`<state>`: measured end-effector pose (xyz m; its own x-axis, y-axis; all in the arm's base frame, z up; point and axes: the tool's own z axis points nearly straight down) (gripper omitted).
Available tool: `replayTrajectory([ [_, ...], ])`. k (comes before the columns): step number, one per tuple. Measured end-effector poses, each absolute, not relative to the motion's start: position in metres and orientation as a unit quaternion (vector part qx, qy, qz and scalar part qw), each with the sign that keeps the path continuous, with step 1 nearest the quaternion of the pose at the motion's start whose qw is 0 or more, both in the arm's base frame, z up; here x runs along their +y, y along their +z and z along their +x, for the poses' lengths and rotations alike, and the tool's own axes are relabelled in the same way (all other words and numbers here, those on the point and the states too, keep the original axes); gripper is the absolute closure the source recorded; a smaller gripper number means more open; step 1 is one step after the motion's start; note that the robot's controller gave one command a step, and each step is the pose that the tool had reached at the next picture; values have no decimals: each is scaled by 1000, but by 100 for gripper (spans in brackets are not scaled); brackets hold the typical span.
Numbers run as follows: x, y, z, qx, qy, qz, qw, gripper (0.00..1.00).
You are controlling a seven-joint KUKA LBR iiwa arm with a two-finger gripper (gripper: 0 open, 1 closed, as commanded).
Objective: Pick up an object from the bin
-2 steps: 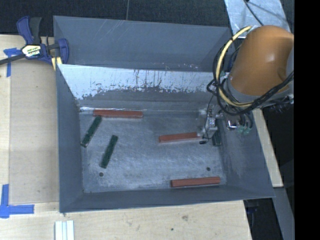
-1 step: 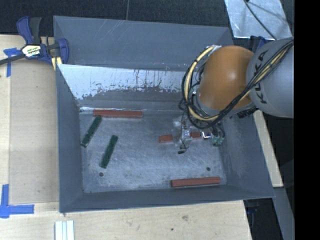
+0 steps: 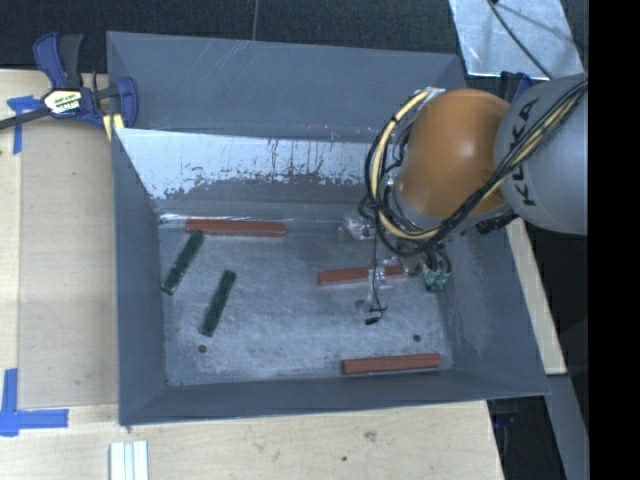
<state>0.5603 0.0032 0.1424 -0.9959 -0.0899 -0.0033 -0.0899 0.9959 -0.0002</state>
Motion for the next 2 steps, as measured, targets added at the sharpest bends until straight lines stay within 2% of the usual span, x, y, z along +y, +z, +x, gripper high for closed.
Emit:
replayTrajectory([
  [1, -16, 70, 573, 948, 0, -320, 0, 0],
  [2, -16, 71, 574, 948, 0, -319, 2, 100],
])
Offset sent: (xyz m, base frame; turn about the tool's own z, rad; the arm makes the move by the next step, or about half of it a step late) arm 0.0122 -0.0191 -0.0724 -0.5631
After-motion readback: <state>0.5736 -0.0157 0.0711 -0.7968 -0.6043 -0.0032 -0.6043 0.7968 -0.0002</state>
